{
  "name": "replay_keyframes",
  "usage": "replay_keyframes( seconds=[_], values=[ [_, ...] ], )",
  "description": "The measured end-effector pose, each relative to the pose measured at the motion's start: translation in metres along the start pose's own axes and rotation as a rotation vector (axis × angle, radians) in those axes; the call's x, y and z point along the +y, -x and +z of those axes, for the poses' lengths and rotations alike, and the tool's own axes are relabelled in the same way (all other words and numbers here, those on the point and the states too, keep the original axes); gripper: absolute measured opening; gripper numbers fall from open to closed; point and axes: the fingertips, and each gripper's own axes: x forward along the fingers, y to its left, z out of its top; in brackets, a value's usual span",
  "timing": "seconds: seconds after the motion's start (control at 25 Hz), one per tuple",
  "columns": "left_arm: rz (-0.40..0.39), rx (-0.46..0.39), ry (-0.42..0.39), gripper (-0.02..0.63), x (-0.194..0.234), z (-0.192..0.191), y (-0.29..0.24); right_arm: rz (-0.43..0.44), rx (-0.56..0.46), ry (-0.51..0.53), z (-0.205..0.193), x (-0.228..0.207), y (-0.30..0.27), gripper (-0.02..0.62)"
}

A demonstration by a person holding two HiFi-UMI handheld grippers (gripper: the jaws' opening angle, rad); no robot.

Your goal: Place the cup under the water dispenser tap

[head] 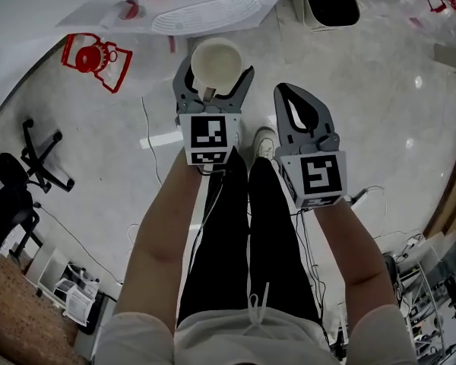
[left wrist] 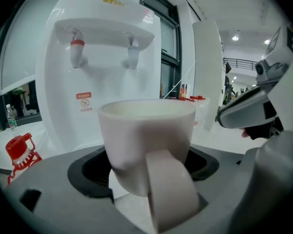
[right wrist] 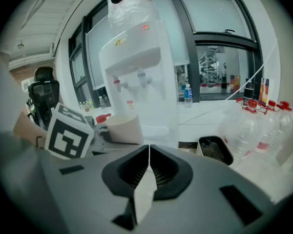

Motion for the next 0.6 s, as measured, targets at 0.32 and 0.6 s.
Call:
replay_keyframes(
  seconds=[0.32, 0.6],
  values=[
    [0.063, -0.001, -0.047, 0.436, 0.026, 0.013, -0.052, -0.041, 0.008, 0.042, -0.011, -0.023, -0.005, 0.029],
    [0.087, 0.004, -0.013, 0.436, 0.037, 0.013, -0.076, -0.065, 0.005, 0.041, -0.003, -0.039, -0.006, 0.029]
  ],
)
